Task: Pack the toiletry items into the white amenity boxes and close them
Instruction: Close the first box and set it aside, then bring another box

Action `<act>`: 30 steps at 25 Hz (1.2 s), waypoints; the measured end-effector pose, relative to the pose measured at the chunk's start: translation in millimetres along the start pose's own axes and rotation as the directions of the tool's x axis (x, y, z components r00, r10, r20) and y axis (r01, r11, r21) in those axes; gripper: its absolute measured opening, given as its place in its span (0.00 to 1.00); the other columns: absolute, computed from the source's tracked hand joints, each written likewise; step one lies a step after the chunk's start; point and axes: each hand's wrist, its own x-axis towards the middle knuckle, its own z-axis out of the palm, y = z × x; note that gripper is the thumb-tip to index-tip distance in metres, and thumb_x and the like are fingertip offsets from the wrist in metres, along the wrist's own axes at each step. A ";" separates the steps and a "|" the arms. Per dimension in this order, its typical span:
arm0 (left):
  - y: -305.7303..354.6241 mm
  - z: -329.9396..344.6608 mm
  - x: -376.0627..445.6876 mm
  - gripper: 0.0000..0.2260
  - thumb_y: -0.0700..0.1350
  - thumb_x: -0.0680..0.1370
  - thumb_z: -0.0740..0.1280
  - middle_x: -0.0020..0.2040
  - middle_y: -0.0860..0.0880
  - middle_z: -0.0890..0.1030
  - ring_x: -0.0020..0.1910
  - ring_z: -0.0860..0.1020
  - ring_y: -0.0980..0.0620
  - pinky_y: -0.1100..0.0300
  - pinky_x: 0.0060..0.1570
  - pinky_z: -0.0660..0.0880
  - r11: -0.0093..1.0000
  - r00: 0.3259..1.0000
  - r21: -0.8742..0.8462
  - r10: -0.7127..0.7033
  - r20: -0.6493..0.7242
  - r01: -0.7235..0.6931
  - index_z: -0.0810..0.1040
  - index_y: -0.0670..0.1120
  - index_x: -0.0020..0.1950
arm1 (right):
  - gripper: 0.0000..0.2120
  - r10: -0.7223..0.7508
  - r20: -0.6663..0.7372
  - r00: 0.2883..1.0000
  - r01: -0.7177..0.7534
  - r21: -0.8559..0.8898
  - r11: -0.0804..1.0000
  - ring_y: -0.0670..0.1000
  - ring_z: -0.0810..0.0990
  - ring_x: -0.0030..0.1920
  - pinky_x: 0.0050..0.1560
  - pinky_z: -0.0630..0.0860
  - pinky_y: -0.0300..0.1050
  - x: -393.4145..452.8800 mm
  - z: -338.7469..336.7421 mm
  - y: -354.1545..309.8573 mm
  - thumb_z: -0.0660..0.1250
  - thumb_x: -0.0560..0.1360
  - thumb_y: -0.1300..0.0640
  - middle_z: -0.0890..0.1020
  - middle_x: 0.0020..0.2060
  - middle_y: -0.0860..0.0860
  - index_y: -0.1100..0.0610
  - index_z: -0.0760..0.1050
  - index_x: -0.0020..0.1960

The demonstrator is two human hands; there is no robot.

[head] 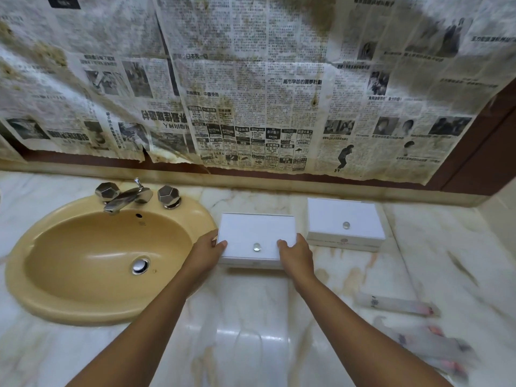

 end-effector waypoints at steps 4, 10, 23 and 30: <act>7.1 0.4 37.3 0.14 0.39 0.81 0.62 0.54 0.46 0.83 0.50 0.79 0.48 0.56 0.48 0.71 0.999 1.000 0.037 -0.013 0.008 0.013 0.77 0.49 0.64 | 0.29 0.017 0.005 1.000 -0.017 0.014 1.000 0.56 0.67 0.70 0.66 0.67 0.48 28.9 2.4 -18.7 0.59 0.79 0.50 0.65 0.73 0.54 0.57 0.55 0.77; 17.7 -0.1 77.4 0.13 0.39 0.81 0.62 0.51 0.46 0.83 0.49 0.80 0.49 0.55 0.51 0.74 0.997 0.998 0.030 -0.067 -0.010 0.067 0.78 0.50 0.63 | 0.30 0.038 0.003 0.999 -0.038 -0.003 0.999 0.56 0.67 0.71 0.64 0.67 0.47 62.2 9.1 -35.6 0.58 0.80 0.51 0.65 0.73 0.54 0.58 0.52 0.78; 36.8 12.3 85.6 0.20 0.41 0.80 0.62 0.66 0.43 0.77 0.59 0.77 0.45 0.56 0.58 0.71 0.971 0.984 0.225 -0.047 -0.173 0.086 0.71 0.44 0.72 | 0.28 -0.047 0.010 0.999 0.047 -0.011 0.999 0.54 0.69 0.69 0.64 0.70 0.46 75.4 4.2 -33.9 0.60 0.79 0.51 0.68 0.72 0.53 0.55 0.57 0.76; 111.3 95.8 73.6 0.17 0.40 0.80 0.63 0.64 0.47 0.79 0.62 0.77 0.49 0.60 0.59 0.72 0.950 0.959 0.183 0.270 -0.084 -0.251 0.74 0.47 0.69 | 0.22 -0.229 -0.339 0.913 0.250 0.022 0.968 0.52 0.70 0.67 0.64 0.69 0.49 90.2 -64.7 -31.9 0.62 0.78 0.55 0.72 0.67 0.51 0.54 0.67 0.71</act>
